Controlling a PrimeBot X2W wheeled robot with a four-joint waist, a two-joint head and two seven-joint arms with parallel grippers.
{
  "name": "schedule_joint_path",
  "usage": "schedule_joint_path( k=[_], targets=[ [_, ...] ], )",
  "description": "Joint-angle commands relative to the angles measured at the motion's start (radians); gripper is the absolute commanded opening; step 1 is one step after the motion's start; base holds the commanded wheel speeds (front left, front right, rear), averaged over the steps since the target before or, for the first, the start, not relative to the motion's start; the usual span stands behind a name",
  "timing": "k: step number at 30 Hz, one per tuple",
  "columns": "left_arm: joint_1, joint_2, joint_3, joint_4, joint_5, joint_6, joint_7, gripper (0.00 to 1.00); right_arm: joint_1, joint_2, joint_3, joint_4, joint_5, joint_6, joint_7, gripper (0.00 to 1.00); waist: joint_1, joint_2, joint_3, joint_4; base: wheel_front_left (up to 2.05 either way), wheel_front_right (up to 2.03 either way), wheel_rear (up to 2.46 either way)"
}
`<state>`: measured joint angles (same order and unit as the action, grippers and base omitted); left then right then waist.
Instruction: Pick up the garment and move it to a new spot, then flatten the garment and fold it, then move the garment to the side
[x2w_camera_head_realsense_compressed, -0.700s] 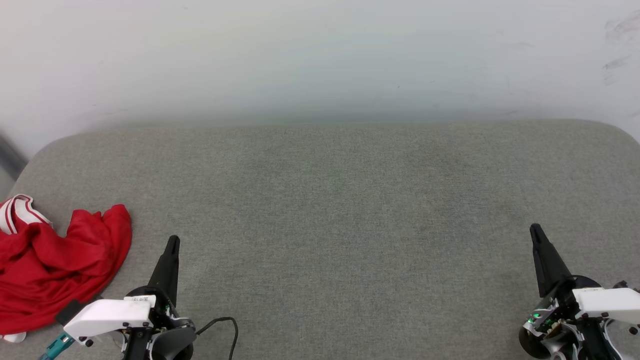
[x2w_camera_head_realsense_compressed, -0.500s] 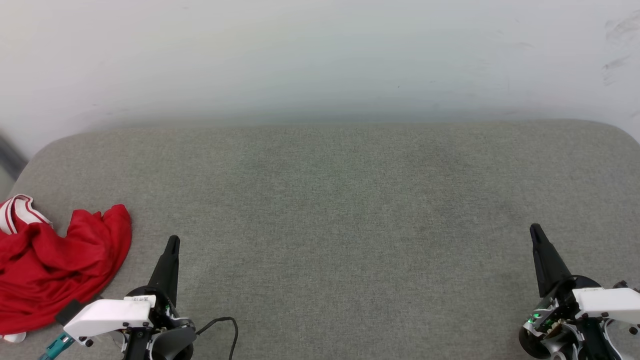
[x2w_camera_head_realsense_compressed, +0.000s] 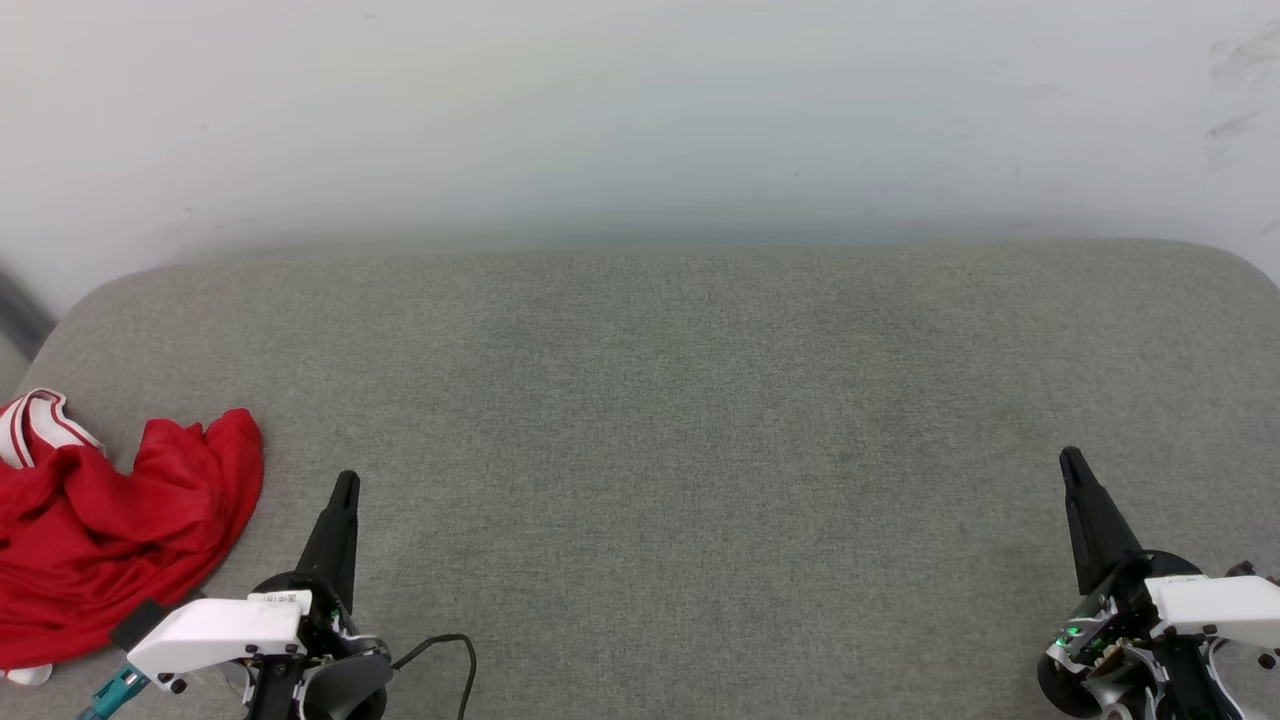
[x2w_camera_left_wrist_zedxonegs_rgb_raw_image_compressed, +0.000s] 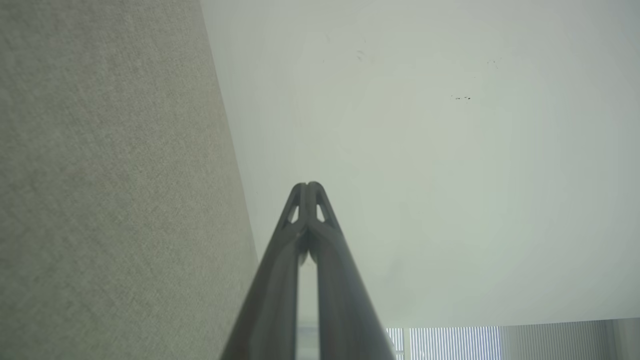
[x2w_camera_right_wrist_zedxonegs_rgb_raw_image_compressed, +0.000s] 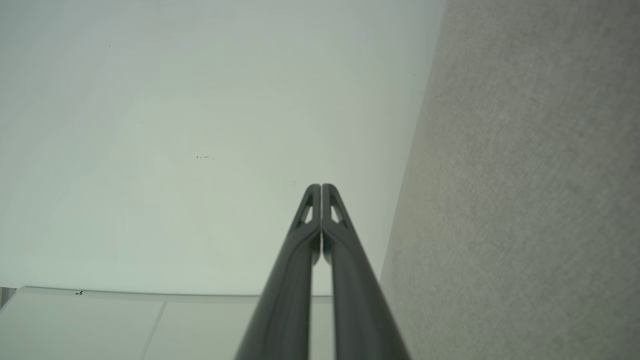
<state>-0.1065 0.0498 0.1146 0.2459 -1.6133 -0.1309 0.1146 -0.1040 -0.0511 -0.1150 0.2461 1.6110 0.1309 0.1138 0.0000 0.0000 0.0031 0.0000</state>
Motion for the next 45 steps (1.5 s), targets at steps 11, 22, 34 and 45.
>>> schedule_joint_path(
  k=[11,22,34,45],
  targets=[
    [-0.006,-0.002,0.002,-0.001,0.001,-0.003,0.002,0.00,-0.010,0.003,0.001,0.001,0.004,0.000,0.000,0.00,0.0000,0.0000,0.000,0.000,0.00,0.00,0.00],
    [0.009,-0.001,-0.010,0.012,0.000,0.000,-0.005,1.00,0.012,0.001,0.002,0.012,-0.001,0.000,-0.005,1.00,0.0000,0.0000,0.000,0.000,0.00,0.00,0.00],
    [-0.017,-0.001,-0.087,-0.040,-0.003,0.000,-0.067,1.00,0.012,0.001,0.031,-0.038,-0.019,0.000,-0.066,1.00,0.0000,0.0000,0.004,0.000,0.00,0.00,0.00],
    [-0.028,0.000,-0.132,-0.096,0.099,0.000,-0.115,1.00,0.011,-0.010,0.054,-0.090,-0.118,0.000,-0.114,1.00,0.0000,0.0000,0.004,0.005,0.00,0.00,0.00]
  ],
)
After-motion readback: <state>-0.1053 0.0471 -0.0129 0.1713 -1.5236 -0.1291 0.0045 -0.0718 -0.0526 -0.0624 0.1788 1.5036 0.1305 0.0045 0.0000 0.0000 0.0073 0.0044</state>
